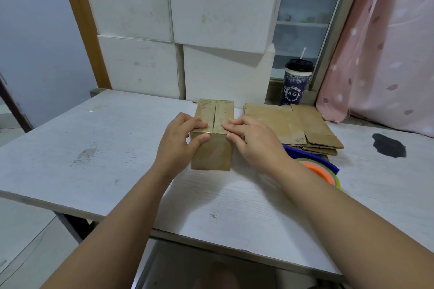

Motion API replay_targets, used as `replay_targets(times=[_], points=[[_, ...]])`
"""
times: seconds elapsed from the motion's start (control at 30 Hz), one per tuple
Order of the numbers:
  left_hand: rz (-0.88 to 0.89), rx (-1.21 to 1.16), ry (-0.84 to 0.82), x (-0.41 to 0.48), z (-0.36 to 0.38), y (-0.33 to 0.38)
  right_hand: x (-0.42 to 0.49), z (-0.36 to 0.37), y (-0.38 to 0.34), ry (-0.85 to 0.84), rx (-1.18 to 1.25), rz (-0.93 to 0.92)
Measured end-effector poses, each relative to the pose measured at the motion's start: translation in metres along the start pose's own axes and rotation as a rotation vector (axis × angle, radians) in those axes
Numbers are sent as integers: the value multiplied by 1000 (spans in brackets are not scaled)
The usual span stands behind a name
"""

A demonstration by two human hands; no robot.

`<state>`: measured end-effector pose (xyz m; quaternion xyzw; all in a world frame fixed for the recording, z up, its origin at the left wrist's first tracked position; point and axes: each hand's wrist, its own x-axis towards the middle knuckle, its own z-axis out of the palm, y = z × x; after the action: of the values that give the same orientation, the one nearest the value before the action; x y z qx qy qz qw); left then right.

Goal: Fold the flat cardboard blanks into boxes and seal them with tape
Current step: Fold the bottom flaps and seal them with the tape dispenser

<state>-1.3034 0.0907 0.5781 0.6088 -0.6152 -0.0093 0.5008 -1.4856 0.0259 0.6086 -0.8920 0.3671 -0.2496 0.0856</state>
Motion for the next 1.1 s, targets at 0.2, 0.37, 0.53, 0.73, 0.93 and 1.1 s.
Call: replay_targets(times=[0.2, 0.37, 0.53, 0.73, 0.93, 1.1], points=[[-84, -173, -105, -6, -5, -5, -3, -1, 0, -14, -5, 36], [-329, -444, 174, -25, 7, 10, -3, 3, -5, 51, 49, 42], [-547, -405, 524, -43, 39, 39, -6, 6, -11, 84, 52, 78], [-693, -386, 606, -44, 43, 40, -7, 6, -14, 87, 70, 101], [-723, -334, 512, -47, 34, 32, -8, 3, -16, 73, 66, 105], [-615, -226, 325, -44, 21, 31, -7, 6, -20, 83, 72, 103]])
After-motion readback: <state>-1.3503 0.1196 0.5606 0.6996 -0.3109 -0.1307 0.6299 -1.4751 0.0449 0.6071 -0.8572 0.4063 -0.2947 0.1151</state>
